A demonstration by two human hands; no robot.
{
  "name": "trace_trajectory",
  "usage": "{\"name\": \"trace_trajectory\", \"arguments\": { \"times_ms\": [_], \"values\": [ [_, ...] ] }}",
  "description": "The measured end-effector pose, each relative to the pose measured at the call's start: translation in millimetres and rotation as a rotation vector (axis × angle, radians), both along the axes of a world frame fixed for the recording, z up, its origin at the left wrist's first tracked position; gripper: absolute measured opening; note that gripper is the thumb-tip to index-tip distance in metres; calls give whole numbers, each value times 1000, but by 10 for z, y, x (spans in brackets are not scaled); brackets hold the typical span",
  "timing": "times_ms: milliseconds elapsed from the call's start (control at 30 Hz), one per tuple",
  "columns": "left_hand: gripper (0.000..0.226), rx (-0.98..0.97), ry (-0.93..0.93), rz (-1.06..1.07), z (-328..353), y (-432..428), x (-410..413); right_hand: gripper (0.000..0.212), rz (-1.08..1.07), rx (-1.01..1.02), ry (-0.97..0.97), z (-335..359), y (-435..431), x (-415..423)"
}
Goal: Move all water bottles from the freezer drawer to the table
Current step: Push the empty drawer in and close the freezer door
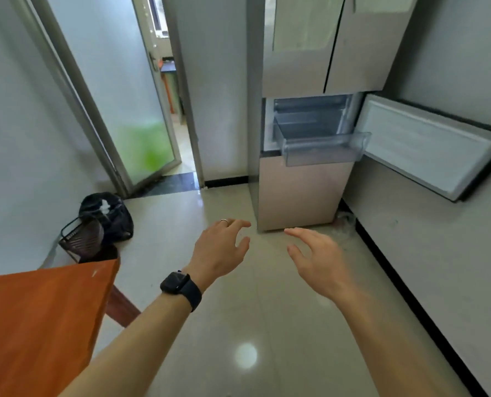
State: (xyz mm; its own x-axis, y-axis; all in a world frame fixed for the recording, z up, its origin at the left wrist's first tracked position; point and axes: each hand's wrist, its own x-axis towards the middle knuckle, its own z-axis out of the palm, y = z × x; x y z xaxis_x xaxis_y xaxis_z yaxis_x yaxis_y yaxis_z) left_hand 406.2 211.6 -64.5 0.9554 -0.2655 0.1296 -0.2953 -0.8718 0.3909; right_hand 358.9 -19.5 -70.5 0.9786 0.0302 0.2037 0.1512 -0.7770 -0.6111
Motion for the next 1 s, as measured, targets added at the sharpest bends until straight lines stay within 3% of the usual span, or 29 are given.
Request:
{"name": "trace_trajectory", "arguments": {
  "times_ms": [300,667,1000],
  "values": [
    [34,-44,-66,-210,-42,-1185,1801,33,-145,1,40,-41,-986,1360],
    [39,152,-130,-337,39,-2252,3942,33,-296,46,99,-48,-2079,3062],
    [39,272,-202,-396,-138,-3234,5744,24,-410,455,181,-718,-2967,4732]
  ]
}}
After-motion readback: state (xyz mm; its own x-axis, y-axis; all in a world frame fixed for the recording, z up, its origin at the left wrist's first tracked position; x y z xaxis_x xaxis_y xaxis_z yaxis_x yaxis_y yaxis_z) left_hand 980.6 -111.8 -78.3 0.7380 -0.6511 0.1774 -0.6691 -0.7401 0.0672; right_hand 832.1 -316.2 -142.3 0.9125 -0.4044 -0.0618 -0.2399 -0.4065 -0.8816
